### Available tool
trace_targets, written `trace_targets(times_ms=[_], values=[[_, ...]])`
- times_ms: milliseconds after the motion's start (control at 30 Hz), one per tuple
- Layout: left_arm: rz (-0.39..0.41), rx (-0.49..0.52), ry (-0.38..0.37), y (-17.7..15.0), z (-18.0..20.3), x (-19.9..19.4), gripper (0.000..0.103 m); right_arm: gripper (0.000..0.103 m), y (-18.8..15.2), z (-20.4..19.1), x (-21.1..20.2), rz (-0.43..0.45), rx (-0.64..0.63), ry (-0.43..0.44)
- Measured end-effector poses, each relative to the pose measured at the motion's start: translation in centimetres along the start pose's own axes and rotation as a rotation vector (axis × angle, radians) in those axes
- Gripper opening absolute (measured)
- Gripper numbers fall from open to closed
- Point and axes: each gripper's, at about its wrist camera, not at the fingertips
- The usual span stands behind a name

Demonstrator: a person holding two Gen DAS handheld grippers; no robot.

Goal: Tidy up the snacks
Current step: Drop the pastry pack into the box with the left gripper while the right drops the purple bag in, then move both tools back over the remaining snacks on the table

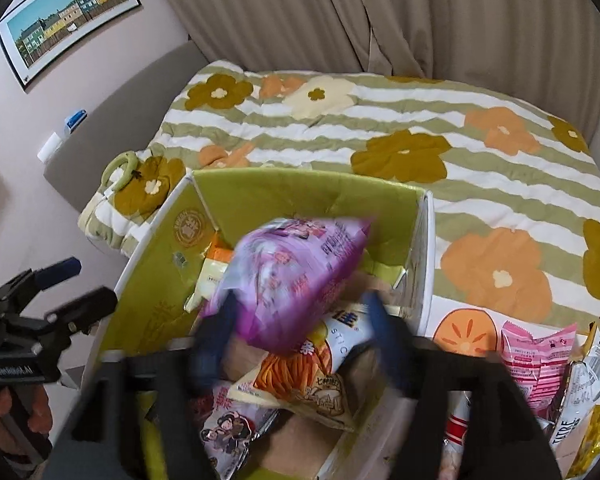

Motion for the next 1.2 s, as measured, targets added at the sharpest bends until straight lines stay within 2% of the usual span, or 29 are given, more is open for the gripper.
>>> trace_targets(times_ms=[200, 433, 733, 900, 967, 1200], values=[[-0.006, 0.004, 0.008, -1.3, -0.1, -0.3, 0.102, 0.096, -0.6, -0.5, -0.9, 0.014, -0.021, 0.0], [0.047, 0.018, -0.006, -2.2, 0.0, -3.7, 0.102, 0.096, -0.8, -1.8, -3.8, 0.056, -0.028, -0.017], [0.119, 0.057, -0.049, -3.6, 0.6, -9.3, 0.103, 0.096, -2.0, -3.7, -9.2, 0.105, -0.011, -0.119], [0.116, 0.106, -0.095, -4.6, 2.6, -10.8, 0.102, 0.097, -4.0, -3.6, -12.3, 0.118, 0.042, -0.198], [0.119, 0.124, -0.11, -5.1, 3.6, -11.2, 0.102, 0.101, -5.0, -3.3, -13.5, 0.122, 0.059, -0.225], [0.132, 0.206, -0.182, -8.8, 9.0, -12.9, 0.102, 0.102, -9.7, -1.1, -18.2, 0.138, 0.083, -0.317]])
Point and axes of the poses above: each gripper's, at about its wrist camera, not at the fingertips, and x roughly the way its jaws point, z to its right, y to its top, and after that the axes turned 14 degrees about -x, right-handed
